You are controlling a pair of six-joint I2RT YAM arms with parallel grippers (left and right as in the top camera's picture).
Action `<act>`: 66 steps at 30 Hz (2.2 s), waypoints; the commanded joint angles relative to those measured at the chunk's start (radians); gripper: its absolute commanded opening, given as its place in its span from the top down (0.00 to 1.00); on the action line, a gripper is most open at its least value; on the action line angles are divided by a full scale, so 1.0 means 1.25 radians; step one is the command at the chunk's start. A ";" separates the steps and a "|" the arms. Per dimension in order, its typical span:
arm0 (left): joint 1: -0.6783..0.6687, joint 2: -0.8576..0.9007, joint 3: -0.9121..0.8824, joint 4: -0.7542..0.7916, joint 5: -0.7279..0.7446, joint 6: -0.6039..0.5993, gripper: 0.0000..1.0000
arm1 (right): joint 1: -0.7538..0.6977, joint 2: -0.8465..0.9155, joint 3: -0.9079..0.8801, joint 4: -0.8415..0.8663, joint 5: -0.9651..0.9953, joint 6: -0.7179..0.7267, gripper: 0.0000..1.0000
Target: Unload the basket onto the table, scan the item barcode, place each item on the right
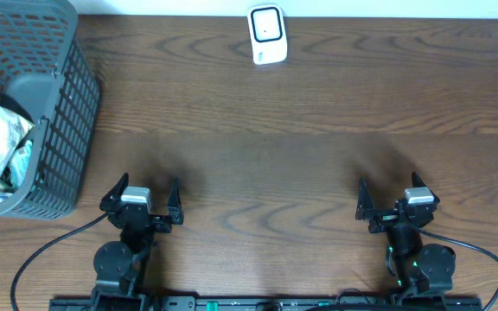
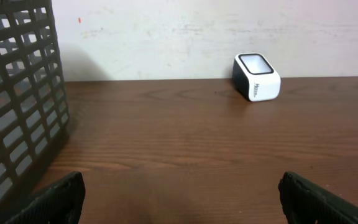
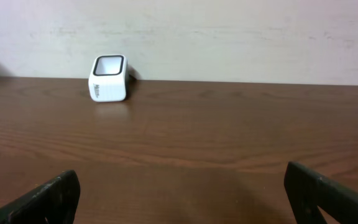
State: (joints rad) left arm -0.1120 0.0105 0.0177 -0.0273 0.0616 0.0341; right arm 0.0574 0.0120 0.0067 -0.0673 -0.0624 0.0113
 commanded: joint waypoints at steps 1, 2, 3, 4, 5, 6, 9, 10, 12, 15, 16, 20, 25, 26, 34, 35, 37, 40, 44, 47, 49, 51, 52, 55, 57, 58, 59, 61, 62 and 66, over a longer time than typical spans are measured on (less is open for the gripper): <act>0.005 -0.005 -0.011 -0.031 0.005 0.011 0.02 | 0.000 -0.003 -0.001 -0.003 0.004 0.008 0.01; 0.005 -0.005 -0.011 -0.031 0.005 0.011 0.02 | 0.000 -0.003 -0.001 -0.003 0.004 0.008 0.01; 0.005 -0.005 -0.011 -0.031 0.005 0.011 0.02 | 0.000 -0.003 -0.001 -0.003 0.004 0.008 0.01; 0.005 -0.005 -0.011 -0.031 0.005 0.011 0.02 | 0.000 -0.003 -0.001 -0.003 0.004 0.008 0.01; 0.005 -0.005 -0.011 -0.031 0.005 0.011 0.02 | 0.000 -0.003 -0.001 -0.003 0.004 0.008 0.01; 0.005 -0.005 -0.011 -0.031 0.005 0.011 0.02 | 0.000 -0.003 -0.001 -0.003 0.004 0.008 0.01; 0.005 -0.005 -0.011 -0.031 0.005 0.011 0.02 | 0.000 -0.003 -0.001 -0.003 0.004 0.008 0.01; 0.005 -0.005 -0.011 -0.031 0.005 0.011 0.02 | 0.000 -0.003 -0.001 -0.003 0.004 0.008 0.01; 0.005 -0.005 -0.011 -0.031 0.005 0.011 0.02 | 0.000 -0.003 -0.001 -0.003 0.004 0.008 0.01; 0.005 -0.005 -0.011 -0.031 0.005 0.011 0.02 | 0.000 -0.003 -0.001 -0.003 0.004 0.008 0.01; 0.005 -0.005 -0.011 -0.031 0.005 0.011 0.02 | 0.000 -0.003 -0.001 -0.003 0.004 0.008 0.01; 0.005 -0.005 -0.011 -0.031 0.005 0.011 0.02 | 0.000 -0.003 -0.001 -0.003 0.004 0.008 0.01; 0.005 -0.005 -0.011 -0.031 0.005 0.011 0.02 | 0.000 -0.003 -0.001 -0.003 0.004 0.008 0.01; 0.005 -0.005 -0.011 -0.031 0.005 0.011 0.02 | 0.000 -0.003 -0.001 -0.003 0.004 0.008 0.01; 0.005 -0.005 -0.011 -0.031 0.005 0.011 0.02 | 0.000 -0.003 -0.001 -0.003 0.004 0.008 0.01; 0.005 -0.005 -0.011 -0.031 0.005 0.011 0.02 | 0.000 -0.003 -0.001 -0.003 0.004 0.008 0.01; 0.005 -0.005 -0.011 -0.031 0.005 0.011 0.02 | 0.000 -0.003 -0.001 -0.003 0.004 0.008 0.01; 0.005 -0.005 -0.011 -0.031 0.005 0.011 0.02 | 0.000 -0.003 -0.001 -0.003 0.004 0.008 0.01; 0.005 -0.005 -0.011 -0.031 0.005 0.011 0.02 | 0.000 -0.003 -0.001 -0.003 0.004 0.008 0.01; 0.005 -0.005 -0.011 -0.031 0.005 0.011 0.02 | 0.000 -0.003 -0.001 -0.003 0.004 0.008 0.01; 0.005 -0.005 -0.011 -0.031 0.005 0.011 0.02 | 0.000 -0.003 -0.001 -0.003 0.004 0.008 0.01; 0.005 -0.005 -0.011 -0.031 0.005 0.011 0.02 | 0.000 -0.003 -0.001 -0.003 0.004 0.008 0.01; 0.005 -0.005 -0.011 -0.031 0.005 0.011 0.02 | 0.000 -0.003 -0.001 -0.003 0.004 0.008 0.01; 0.005 -0.005 -0.011 -0.031 0.005 0.011 0.02 | 0.000 -0.003 -0.001 -0.003 0.004 0.008 0.01; 0.004 -0.005 -0.011 -0.011 0.034 0.005 0.02 | 0.000 -0.003 -0.001 -0.003 0.004 0.008 0.01; 0.004 -0.005 -0.011 0.002 0.073 -0.015 0.02 | 0.000 -0.003 -0.001 -0.003 0.004 0.008 0.01; 0.004 -0.005 -0.011 0.020 0.123 -0.043 0.02 | 0.000 -0.003 -0.001 -0.003 0.004 0.008 0.01; 0.004 -0.005 -0.011 0.063 0.207 -0.053 0.02 | 0.000 -0.003 -0.001 -0.003 0.004 0.008 0.01; 0.004 -0.005 -0.011 0.085 0.240 -0.053 0.02 | 0.000 -0.003 -0.001 -0.003 0.004 0.008 0.01; 0.004 -0.005 -0.011 0.204 0.290 -0.065 0.02 | 0.000 -0.003 -0.001 -0.003 0.004 0.008 0.01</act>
State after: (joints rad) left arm -0.1120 0.0105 0.0101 0.1509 0.2989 -0.0113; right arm 0.0574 0.0120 0.0067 -0.0673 -0.0628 0.0113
